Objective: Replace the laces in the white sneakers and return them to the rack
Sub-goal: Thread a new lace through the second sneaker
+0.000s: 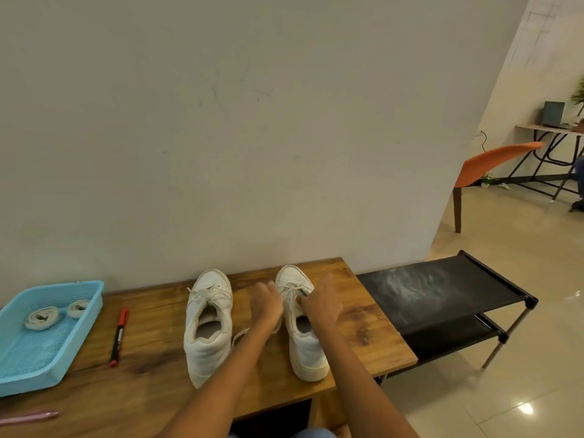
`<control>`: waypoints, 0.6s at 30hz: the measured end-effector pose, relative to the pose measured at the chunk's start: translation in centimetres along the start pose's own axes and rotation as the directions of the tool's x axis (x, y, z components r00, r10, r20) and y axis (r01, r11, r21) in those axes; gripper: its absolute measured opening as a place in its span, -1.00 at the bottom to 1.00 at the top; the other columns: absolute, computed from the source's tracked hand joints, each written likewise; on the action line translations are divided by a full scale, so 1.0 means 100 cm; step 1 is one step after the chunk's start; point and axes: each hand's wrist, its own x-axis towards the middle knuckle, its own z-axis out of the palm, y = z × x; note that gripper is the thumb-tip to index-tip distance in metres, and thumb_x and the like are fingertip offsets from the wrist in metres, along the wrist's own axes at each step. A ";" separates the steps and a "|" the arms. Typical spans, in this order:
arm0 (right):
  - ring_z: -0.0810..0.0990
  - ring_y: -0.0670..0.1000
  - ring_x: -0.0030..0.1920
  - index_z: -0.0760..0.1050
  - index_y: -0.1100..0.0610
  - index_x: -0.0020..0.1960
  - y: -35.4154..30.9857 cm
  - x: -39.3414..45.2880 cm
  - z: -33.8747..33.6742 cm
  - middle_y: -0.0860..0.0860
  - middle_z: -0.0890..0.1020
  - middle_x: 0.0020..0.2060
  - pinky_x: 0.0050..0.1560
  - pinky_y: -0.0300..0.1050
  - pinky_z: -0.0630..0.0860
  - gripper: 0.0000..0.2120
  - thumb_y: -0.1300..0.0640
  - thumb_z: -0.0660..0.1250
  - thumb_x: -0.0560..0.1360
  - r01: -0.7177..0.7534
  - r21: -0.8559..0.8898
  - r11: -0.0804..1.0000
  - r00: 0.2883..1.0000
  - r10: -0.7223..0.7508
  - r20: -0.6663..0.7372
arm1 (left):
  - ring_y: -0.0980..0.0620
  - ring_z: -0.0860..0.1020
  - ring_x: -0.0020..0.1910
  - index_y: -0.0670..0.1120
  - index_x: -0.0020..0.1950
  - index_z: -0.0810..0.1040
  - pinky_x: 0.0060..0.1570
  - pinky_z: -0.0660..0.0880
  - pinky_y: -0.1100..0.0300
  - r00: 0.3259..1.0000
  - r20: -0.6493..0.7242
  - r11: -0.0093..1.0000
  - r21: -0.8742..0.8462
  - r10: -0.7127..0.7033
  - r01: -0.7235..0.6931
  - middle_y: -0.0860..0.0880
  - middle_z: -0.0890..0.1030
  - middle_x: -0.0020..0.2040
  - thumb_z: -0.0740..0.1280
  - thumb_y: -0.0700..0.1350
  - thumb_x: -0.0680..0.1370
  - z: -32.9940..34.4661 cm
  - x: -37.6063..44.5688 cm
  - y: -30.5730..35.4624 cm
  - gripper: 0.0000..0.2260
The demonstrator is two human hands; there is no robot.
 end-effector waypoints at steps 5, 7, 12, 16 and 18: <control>0.59 0.06 -0.02 0.23 0.17 0.23 0.000 0.000 -0.002 0.08 0.59 0.01 -0.23 -0.18 0.36 -0.59 0.07 0.34 0.52 -0.008 0.020 1.000 1.000 0.008 -0.004 | -0.09 0.55 -0.06 -0.21 0.06 0.46 -0.15 0.46 0.12 0.998 0.060 0.972 0.229 0.029 -0.042 -0.16 0.59 -0.01 0.17 0.00 0.62 0.019 -0.004 -0.023 -0.72; 0.60 0.06 -0.04 0.23 0.17 0.21 0.000 -0.001 -0.001 0.08 0.60 -0.01 -0.25 -0.18 0.35 -0.61 0.08 0.34 0.52 -0.009 0.008 1.000 1.000 0.009 -0.009 | -0.10 0.55 -0.01 -0.22 0.10 0.45 -0.16 0.41 0.15 0.999 0.045 0.973 0.231 -0.020 0.009 -0.17 0.58 0.04 0.15 0.01 0.63 0.019 -0.004 -0.025 -0.70; 0.60 0.05 -0.04 0.22 0.16 0.24 0.002 0.003 0.003 0.07 0.59 0.00 -0.24 -0.19 0.37 -0.59 0.02 0.32 0.54 0.009 -0.025 1.000 1.000 -0.010 -0.017 | -0.08 0.52 0.05 -0.15 0.21 0.36 -0.06 0.43 0.13 0.999 -0.013 0.915 0.402 0.047 -0.038 -0.14 0.54 0.10 0.14 -0.06 0.63 0.017 -0.007 -0.025 -0.78; 0.60 0.05 -0.08 0.22 0.15 0.21 0.004 0.007 0.006 0.07 0.59 -0.02 -0.21 -0.15 0.44 -0.57 -0.03 0.32 0.52 0.012 -0.031 0.999 1.000 -0.012 -0.018 | -0.09 0.36 0.26 0.01 0.25 0.44 0.21 0.35 0.02 0.987 0.093 0.798 0.581 0.128 -0.158 -0.10 0.41 0.28 0.15 -0.02 0.62 0.011 0.005 -0.033 -0.77; 0.61 0.08 -0.04 0.23 0.16 0.21 0.003 0.007 0.006 0.08 0.59 -0.01 -0.19 -0.13 0.45 -0.57 -0.02 0.33 0.52 0.007 -0.030 1.000 1.000 -0.007 -0.010 | -0.08 0.38 0.24 -0.04 0.18 0.52 0.20 0.38 0.03 0.982 0.119 0.834 0.519 0.148 -0.188 -0.10 0.45 0.25 0.15 -0.02 0.62 0.007 0.011 -0.034 -0.76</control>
